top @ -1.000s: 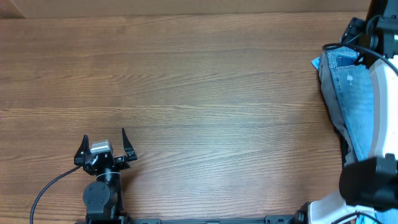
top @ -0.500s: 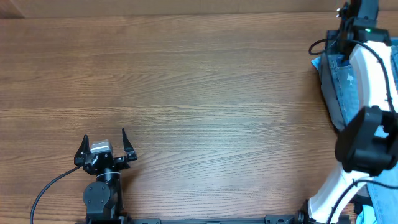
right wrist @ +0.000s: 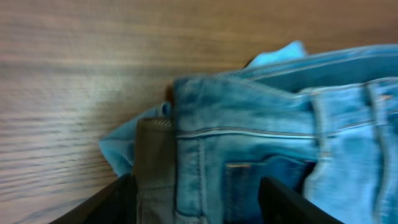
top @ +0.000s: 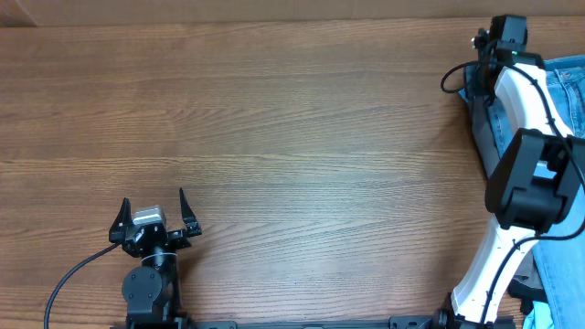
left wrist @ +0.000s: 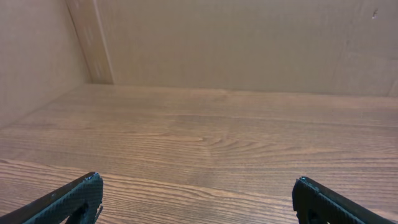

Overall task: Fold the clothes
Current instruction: 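Reach the right gripper to the jeans waistband on the clothes pile, then grasp the light-blue jeans waistband with the right gripper and lift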

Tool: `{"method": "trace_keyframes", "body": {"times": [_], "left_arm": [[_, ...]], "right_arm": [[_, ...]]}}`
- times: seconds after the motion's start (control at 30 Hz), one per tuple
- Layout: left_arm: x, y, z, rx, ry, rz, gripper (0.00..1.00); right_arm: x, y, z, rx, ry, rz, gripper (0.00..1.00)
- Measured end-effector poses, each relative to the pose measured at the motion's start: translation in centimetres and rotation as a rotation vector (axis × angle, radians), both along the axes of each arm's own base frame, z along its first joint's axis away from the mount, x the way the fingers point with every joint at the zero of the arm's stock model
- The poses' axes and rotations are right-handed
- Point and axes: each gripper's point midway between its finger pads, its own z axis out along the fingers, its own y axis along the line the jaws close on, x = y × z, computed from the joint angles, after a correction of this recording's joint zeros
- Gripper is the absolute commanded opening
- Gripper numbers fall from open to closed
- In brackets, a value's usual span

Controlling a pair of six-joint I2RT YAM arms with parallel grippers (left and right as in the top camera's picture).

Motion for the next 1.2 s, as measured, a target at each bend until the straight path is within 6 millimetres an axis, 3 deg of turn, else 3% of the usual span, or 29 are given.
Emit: {"method": "trace_keyframes", "body": {"times": [0.1,0.2,0.23,0.73,0.93,1.2], "left_arm": [[0.0,0.0,0.0,0.000,0.000,0.000,1.00],[0.0,0.0,0.0,0.000,0.000,0.000,1.00],[0.0,0.0,0.0,0.000,0.000,0.000,1.00],[0.0,0.0,0.0,0.000,0.000,0.000,1.00],[0.0,0.0,0.0,0.000,0.000,0.000,1.00],[0.0,0.0,0.0,0.000,0.000,0.000,1.00]], "right_arm": [[-0.3,-0.2,-2.2,-0.001,0.046,0.001,0.67],[-0.3,-0.5,-2.4,-0.006,0.045,-0.004,0.86],[-0.2,-0.7,-2.3,-0.010,0.040,-0.004,0.88],[-0.2,-2.3,-1.6,-0.049,0.001,-0.094,0.89],[0.6,-2.5,-0.2,-0.068,-0.038,-0.122,0.90],[-0.1,-2.9,-0.4,-0.076,-0.010,-0.136,0.89]]}}
